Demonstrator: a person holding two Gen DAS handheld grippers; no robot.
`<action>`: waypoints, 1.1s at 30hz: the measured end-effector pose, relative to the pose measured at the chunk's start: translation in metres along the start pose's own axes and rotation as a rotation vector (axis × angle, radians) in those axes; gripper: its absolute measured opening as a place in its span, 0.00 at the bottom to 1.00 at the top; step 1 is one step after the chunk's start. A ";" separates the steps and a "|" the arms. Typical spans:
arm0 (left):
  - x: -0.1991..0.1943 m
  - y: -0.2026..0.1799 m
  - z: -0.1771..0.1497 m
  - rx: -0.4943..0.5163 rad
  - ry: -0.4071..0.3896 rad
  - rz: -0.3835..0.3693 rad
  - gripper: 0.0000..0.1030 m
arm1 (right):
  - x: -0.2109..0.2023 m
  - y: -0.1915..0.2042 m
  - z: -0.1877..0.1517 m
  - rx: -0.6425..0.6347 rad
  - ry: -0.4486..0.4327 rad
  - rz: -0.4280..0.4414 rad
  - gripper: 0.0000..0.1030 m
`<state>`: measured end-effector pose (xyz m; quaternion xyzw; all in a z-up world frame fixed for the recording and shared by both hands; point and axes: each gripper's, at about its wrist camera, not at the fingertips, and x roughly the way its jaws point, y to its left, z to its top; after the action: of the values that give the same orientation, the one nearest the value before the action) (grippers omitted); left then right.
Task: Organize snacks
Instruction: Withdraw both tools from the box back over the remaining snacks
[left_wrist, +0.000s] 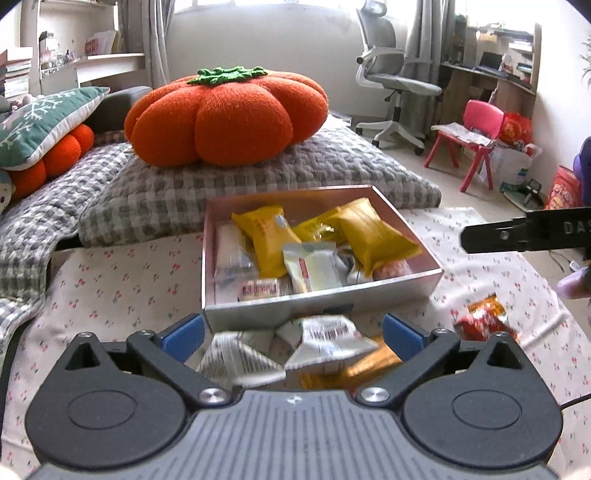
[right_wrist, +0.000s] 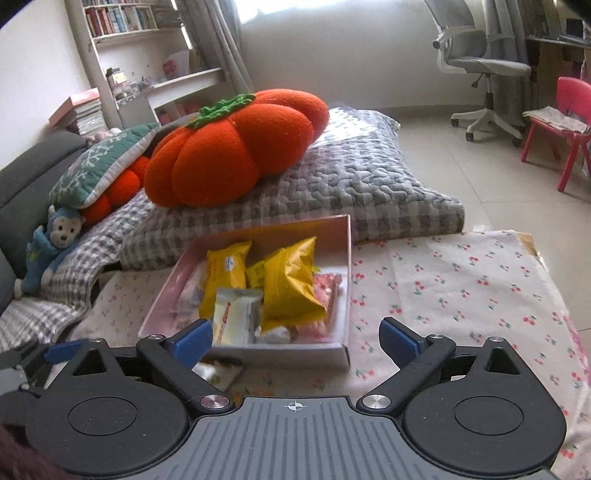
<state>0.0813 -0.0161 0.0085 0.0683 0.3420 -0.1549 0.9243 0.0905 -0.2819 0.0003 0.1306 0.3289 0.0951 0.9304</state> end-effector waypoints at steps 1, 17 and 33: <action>-0.002 -0.001 -0.002 0.001 0.005 0.003 1.00 | -0.004 -0.001 -0.003 -0.005 0.000 -0.001 0.95; -0.007 -0.006 -0.049 -0.047 0.115 0.062 1.00 | -0.033 -0.003 -0.063 -0.105 0.015 -0.018 0.97; 0.009 -0.013 -0.083 0.015 0.128 0.063 1.00 | -0.015 -0.018 -0.122 -0.187 0.060 -0.088 0.97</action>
<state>0.0329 -0.0113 -0.0602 0.0959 0.3971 -0.1234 0.9044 0.0034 -0.2806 -0.0876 0.0256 0.3517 0.0886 0.9316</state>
